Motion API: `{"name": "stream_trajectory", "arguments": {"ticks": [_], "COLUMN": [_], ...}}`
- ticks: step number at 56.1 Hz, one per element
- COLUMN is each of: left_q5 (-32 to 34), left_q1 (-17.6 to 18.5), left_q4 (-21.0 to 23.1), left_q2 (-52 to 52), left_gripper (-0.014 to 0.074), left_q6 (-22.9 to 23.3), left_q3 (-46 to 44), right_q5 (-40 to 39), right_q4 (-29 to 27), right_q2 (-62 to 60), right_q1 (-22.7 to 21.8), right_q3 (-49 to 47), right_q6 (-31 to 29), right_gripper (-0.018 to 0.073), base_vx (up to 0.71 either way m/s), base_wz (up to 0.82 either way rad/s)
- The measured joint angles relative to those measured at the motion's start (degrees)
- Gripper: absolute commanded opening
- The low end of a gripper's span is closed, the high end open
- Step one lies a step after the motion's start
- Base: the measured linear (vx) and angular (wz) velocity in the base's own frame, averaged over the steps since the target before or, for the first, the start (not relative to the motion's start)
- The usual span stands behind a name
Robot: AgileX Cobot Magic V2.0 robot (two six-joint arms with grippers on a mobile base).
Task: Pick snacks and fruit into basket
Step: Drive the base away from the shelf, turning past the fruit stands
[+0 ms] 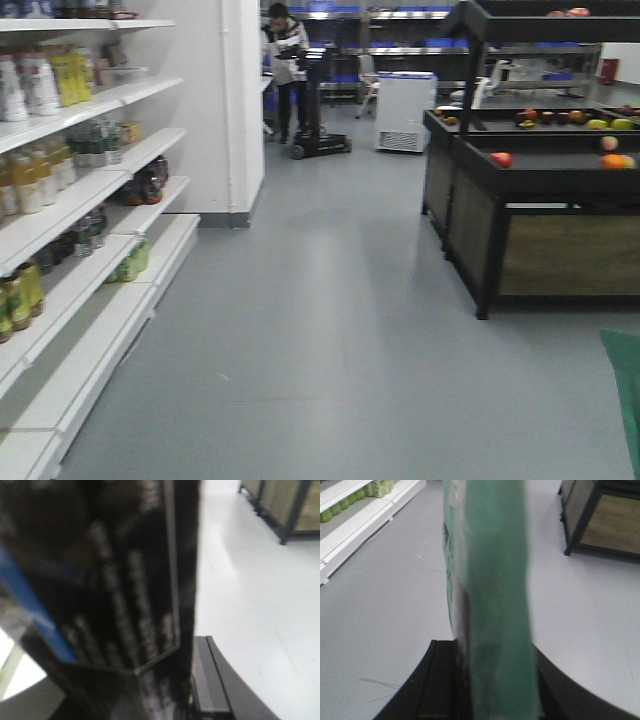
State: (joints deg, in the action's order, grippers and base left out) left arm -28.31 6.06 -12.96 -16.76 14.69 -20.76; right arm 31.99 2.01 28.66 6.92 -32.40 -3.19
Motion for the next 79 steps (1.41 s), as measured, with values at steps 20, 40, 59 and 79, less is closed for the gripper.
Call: {"name": "stream_trajectory", "arguments": {"ticks": [20, 40, 59, 79], "left_q5": [0.0, 0.0, 0.0, 0.0], "left_q1": [0.0, 0.0, 0.0, 0.0], "left_q4": [0.0, 0.0, 0.0, 0.0], "left_q2": [0.0, 0.0, 0.0, 0.0], "left_gripper": [0.0199, 0.0199, 0.0199, 0.0199], "left_q6": [0.0, 0.0, 0.0, 0.0], "left_q3": [0.0, 0.0, 0.0, 0.0], "right_q5": [0.0, 0.0, 0.0, 0.0], "right_q4": [0.0, 0.0, 0.0, 0.0], "right_q2": [0.0, 0.0, 0.0, 0.0], "right_q1": [0.0, 0.0, 0.0, 0.0], "right_q3": [0.0, 0.0, 0.0, 0.0], "right_q6": [0.0, 0.0, 0.0, 0.0], "right_gripper": [-0.0008, -0.0008, -0.0008, -0.0008], "base_vx": [0.22, 0.25, 0.28, 0.31], "base_wz": [-0.75, -0.61, -0.5, -0.47]}}
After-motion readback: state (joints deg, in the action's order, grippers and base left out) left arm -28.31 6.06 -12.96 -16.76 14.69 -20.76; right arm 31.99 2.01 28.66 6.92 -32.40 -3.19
